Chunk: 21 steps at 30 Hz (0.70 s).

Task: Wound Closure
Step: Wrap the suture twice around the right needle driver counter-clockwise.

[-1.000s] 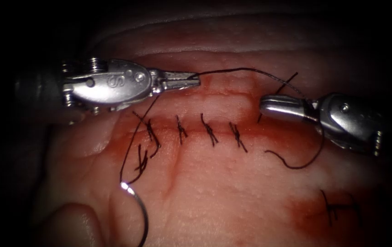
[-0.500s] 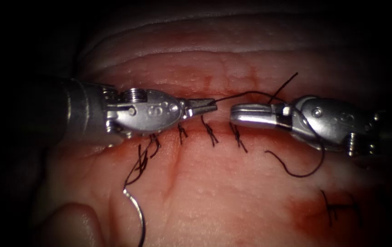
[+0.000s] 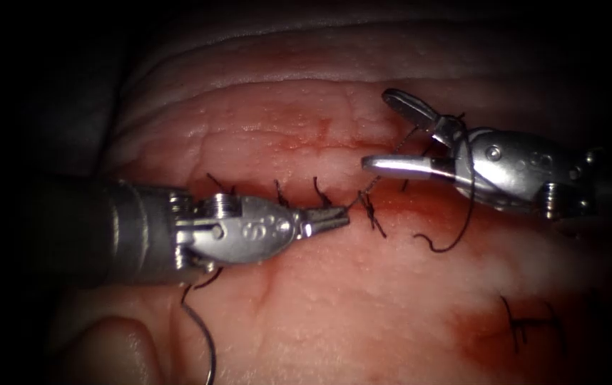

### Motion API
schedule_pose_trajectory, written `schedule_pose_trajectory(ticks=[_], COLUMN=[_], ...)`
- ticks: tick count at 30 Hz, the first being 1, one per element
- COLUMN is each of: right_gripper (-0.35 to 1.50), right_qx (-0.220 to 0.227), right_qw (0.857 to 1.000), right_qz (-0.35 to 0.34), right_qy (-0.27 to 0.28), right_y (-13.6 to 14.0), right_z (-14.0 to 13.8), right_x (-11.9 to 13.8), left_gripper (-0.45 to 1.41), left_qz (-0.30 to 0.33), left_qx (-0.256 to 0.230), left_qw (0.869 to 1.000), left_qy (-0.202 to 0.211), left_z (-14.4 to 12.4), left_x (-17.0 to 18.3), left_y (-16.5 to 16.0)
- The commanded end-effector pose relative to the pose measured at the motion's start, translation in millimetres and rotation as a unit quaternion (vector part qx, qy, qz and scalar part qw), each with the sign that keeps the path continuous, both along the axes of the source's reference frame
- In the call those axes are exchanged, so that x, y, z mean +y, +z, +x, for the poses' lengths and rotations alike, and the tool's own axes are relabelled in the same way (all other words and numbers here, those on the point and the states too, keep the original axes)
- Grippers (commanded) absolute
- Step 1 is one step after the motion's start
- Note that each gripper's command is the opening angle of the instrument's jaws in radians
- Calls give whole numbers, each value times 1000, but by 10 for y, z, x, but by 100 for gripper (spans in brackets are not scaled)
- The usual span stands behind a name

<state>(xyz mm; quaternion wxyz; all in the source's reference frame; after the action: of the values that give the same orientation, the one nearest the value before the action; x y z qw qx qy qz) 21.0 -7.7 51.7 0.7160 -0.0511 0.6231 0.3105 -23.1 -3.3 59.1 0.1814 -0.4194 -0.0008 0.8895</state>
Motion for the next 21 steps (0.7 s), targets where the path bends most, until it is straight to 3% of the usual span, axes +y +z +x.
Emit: schedule_pose_trajectory(ticks=[1, 5, 7, 12, 17, 21], right_gripper=[108, 104, 98, 88, 93, 106], right_qx=[-17, -44, -85, -141, -150, -131], right_qw=[1000, 999, 996, 985, 980, 977], right_qz=[-4, -4, -4, 10, 13, 9], right_qy=[-2, -9, -27, -96, -127, -170], right_y=[10, 13, 17, 27, 35, 36], right_z=[7, 7, 8, 7, 8, 12], right_x=[-3, -5, -12, -27, -36, -47], left_gripper=[-45, -45, -45, -45, -45, -45], left_qz=[-1, -6, -15, -26, -31, -38], left_qx=[-3, -7, -7, -24, -21, -11], left_qw=[1000, 1000, 1000, 999, 999, 999], left_qy=[3, 10, 22, 16, 10, 12], left_z=[-10, -18, -22, -10, -4, -17], left_x=[-4, -9, -9, 21, 46, 78], left_y=[-2, -14, -31, -59, -69, -52])
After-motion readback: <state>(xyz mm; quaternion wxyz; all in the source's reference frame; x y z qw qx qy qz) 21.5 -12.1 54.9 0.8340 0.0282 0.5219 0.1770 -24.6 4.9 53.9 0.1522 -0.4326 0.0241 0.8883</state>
